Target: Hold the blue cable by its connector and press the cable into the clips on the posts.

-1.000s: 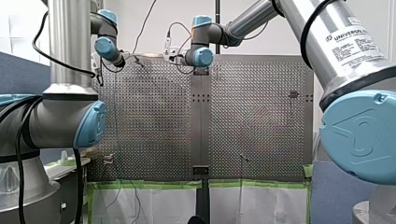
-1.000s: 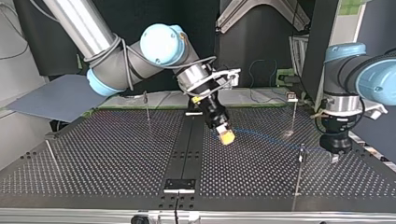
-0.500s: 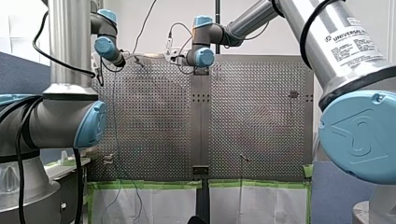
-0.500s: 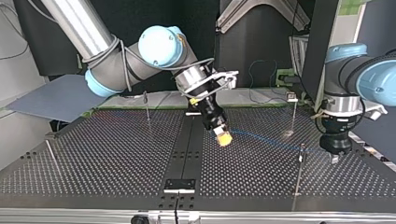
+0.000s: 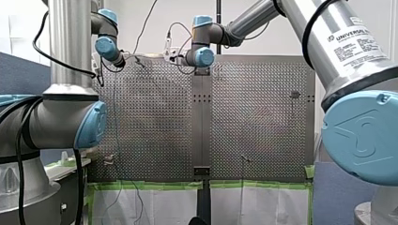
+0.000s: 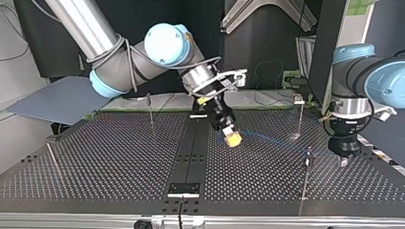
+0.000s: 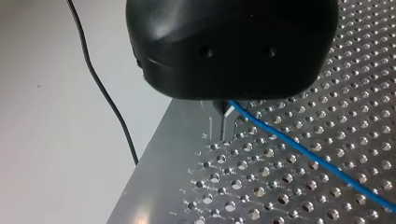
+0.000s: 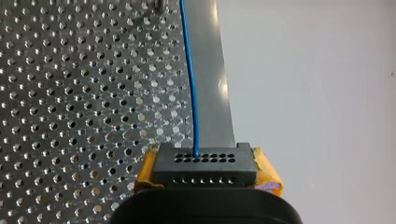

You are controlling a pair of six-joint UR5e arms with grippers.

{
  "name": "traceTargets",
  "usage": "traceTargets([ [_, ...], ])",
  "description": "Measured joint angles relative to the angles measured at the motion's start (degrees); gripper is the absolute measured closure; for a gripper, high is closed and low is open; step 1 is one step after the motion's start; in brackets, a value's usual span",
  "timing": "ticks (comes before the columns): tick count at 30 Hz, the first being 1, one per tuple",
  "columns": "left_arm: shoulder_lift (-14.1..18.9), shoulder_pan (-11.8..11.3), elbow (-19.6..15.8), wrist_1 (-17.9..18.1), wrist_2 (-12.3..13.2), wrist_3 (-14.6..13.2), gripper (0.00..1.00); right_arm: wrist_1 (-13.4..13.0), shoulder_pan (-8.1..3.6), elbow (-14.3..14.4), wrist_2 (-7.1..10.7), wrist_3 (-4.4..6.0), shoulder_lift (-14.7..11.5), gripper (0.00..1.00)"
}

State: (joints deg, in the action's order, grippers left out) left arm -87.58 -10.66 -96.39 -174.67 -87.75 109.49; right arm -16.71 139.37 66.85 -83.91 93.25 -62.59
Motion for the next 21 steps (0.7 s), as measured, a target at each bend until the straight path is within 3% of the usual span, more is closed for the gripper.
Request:
traceTargets([
  [8,0.79,0.63,-0.07,-1.15,-1.09,-0.23,1.0,0.54,0.42,0.0,-0.01,0.16,-0.03,1.0],
  [21,1.37,1.6,-1.9,-2.39,-2.37,-0.97,1.0,1.37,-0.01,0.09,-0.16,0.06,0.04,1.0],
])
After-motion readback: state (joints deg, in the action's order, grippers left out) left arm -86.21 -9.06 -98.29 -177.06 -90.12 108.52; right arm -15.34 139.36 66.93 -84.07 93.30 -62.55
